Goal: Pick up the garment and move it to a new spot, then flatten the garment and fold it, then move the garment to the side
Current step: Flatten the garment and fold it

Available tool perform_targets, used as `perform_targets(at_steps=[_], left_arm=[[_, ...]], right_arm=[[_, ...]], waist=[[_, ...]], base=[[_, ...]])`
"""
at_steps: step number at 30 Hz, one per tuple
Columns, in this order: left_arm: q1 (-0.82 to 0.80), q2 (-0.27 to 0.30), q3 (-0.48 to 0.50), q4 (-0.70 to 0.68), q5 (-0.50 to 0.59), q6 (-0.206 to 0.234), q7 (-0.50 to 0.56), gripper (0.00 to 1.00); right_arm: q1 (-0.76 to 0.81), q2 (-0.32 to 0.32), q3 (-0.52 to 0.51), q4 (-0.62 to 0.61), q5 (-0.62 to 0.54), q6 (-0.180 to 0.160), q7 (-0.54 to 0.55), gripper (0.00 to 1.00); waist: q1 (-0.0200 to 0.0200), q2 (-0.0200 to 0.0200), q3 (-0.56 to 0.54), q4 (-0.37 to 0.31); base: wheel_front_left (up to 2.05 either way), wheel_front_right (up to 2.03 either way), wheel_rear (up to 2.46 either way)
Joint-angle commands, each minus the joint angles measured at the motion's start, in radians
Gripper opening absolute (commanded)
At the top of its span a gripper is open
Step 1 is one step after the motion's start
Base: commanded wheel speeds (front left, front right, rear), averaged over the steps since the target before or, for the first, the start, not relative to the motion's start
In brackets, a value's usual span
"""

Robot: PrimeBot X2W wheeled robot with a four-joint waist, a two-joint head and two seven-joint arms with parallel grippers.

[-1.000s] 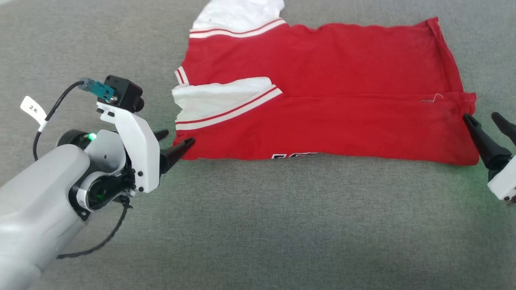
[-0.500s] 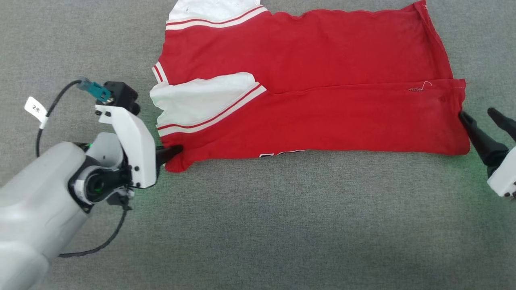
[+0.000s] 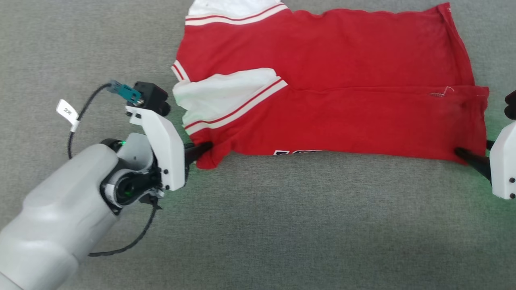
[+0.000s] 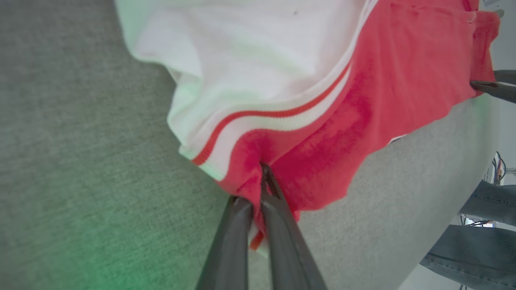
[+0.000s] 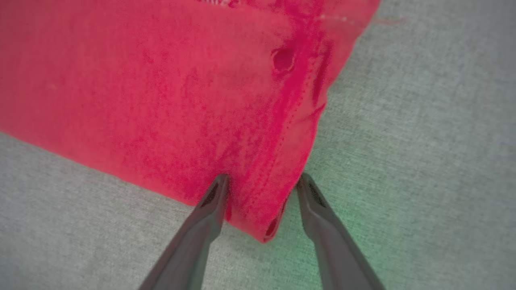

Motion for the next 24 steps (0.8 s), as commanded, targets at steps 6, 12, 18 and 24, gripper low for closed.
perform_targets(at_steps=[6,12,18,24], left_arm=[[0.055,-0.007,-0.004,0.024,0.003,-0.031,-0.053,0.00],[0.155,0.074,0.020,-0.072,-0.030,-0.049,-0.122,0.00],[0.267,0.173,0.030,-0.219,-0.047,-0.015,-0.169,0.00],[0.364,0.242,0.034,-0.369,-0.050,0.050,-0.230,0.00]], right_arm=[[0.039,-0.009,0.020,0.005,0.030,-0.001,0.012,0.00],[0.124,-0.051,-0.004,-0.056,0.054,-0.001,0.005,0.00],[0.248,-0.083,-0.048,-0.137,0.069,-0.001,0.029,0.00],[0.359,-0.051,-0.150,-0.228,0.038,-0.001,-0.021,0.46]], waist=[[0.0000,0.0000,-0.041,0.013],[0.0000,0.0000,-0.074,0.003],[0.0000,0.0000,-0.087,-0.002],[0.0000,0.0000,-0.086,-0.004]], base=[[0.00,0.00,0.00],[0.00,0.00,0.00],[0.00,0.00,0.00],[0.00,0.00,0.00]])
